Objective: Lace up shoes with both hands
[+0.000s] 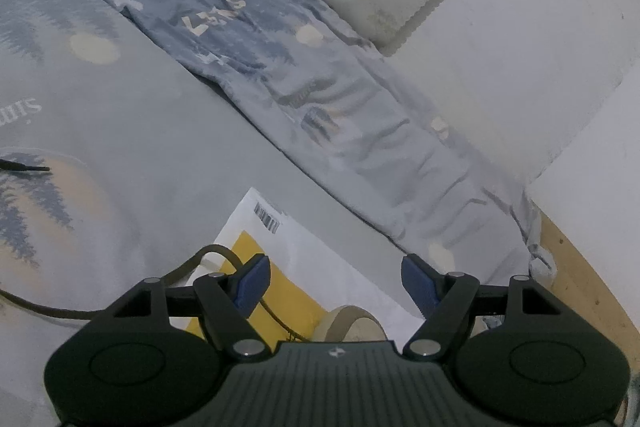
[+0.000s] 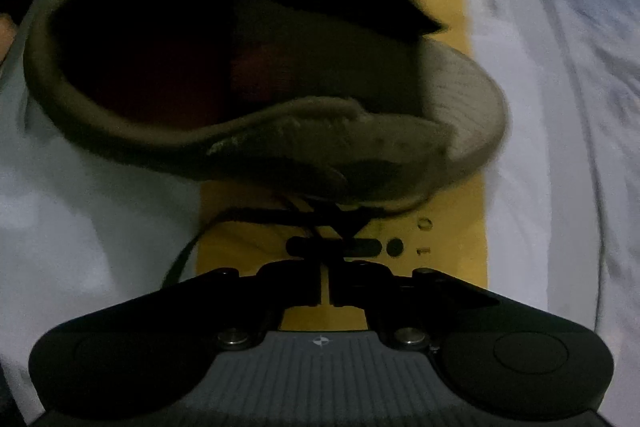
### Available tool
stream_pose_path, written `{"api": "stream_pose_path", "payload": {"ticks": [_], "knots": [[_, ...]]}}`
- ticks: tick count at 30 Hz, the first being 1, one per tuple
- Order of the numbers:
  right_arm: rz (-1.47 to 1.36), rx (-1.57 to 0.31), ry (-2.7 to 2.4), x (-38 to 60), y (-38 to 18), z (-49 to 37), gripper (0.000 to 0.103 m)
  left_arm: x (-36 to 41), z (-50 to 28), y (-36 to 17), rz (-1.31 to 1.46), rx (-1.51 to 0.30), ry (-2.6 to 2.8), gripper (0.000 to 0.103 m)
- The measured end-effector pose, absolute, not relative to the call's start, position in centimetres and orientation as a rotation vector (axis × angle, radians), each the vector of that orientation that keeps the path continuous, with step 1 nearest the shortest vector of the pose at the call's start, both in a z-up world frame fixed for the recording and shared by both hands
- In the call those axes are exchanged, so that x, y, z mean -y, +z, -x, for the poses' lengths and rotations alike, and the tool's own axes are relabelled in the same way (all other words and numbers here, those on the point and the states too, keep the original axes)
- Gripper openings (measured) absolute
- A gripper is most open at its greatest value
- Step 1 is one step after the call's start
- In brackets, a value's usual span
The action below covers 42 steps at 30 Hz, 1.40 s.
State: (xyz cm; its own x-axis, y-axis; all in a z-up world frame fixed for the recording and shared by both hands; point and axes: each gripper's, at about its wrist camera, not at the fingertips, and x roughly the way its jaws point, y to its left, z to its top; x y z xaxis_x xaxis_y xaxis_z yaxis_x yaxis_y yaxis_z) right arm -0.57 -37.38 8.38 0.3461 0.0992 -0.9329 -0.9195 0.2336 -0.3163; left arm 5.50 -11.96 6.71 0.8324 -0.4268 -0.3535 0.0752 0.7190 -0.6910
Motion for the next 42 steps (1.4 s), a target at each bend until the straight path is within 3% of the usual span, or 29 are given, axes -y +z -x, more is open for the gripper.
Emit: {"api": "stream_pose_path", "payload": {"ticks": [16,25,29,31,33,36,42], "knots": [[0.146,-0.487,0.288,42.4,17.9,3.0,0.003,14.9,-4.0,8.4,0.680,-0.412,-0.553,0.072],[-0.040,-0.299,0.348,37.7,18.3,4.1,0.003,16.3,-2.4,9.3,0.631,-0.311,-0.673,0.068],[-0.029,-0.282,0.357,36.4,17.4,4.5,0.003,15.7,-2.9,8.9,0.685,-0.335,-0.665,0.049],[-0.022,-0.278,0.354,35.6,17.1,5.1,0.003,15.5,-3.1,8.6,0.721,-0.344,-0.669,0.029],[-0.023,-0.275,0.350,34.8,16.9,6.0,0.003,15.3,-3.1,8.4,0.739,-0.359,-0.675,0.021],[-0.018,-0.270,0.361,33.9,16.7,6.5,0.003,15.1,-3.1,8.1,0.760,-0.366,-0.679,0.002],[0.106,-0.235,0.332,32.1,16.6,7.9,0.006,14.5,-3.4,7.8,0.805,-0.368,-0.707,0.000]]}}
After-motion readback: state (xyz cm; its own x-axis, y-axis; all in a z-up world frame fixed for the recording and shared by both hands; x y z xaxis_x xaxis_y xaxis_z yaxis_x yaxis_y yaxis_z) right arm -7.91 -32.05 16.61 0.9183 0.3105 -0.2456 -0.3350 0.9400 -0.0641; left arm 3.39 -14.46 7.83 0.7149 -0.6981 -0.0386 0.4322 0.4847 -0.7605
